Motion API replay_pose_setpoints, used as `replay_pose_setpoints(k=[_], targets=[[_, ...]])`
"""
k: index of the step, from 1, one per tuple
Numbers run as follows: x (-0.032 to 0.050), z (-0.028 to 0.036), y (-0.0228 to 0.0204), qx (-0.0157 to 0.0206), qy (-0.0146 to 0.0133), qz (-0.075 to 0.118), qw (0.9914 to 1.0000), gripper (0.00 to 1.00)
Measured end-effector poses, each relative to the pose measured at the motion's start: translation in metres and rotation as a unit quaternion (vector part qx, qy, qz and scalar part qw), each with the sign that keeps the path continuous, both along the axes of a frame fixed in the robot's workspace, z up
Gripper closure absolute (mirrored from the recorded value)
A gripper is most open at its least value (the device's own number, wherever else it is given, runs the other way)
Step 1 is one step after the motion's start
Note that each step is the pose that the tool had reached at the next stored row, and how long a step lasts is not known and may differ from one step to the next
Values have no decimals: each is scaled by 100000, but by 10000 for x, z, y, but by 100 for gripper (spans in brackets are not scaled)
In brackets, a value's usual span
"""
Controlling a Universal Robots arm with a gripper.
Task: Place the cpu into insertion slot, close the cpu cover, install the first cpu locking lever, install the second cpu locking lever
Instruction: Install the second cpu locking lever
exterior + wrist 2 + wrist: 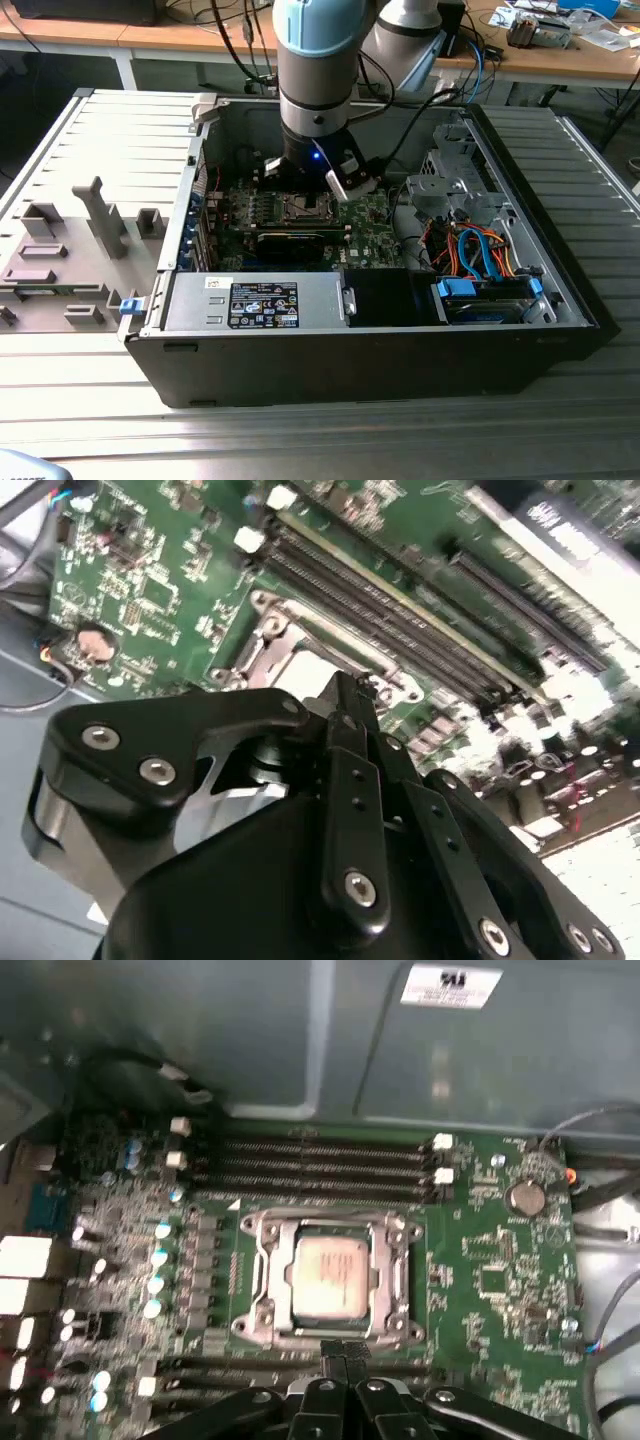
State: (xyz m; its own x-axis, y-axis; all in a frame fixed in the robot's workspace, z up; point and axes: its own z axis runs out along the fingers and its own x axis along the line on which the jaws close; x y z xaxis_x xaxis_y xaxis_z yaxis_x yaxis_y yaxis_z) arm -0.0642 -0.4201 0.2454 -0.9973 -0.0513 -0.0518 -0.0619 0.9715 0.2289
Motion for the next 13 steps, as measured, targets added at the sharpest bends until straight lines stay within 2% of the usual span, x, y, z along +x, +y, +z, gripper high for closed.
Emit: replay_pose_setpoints(k=[3,6,11,13], targets=[[-48,-21,-30,7,-4,12,100000,89],[-100,-63,-35,25,-6,13,100000,89],[-240,-196,-37,149,-3,19,100000,89],[-272,-235,-38,175,-4,45,100000,89]])
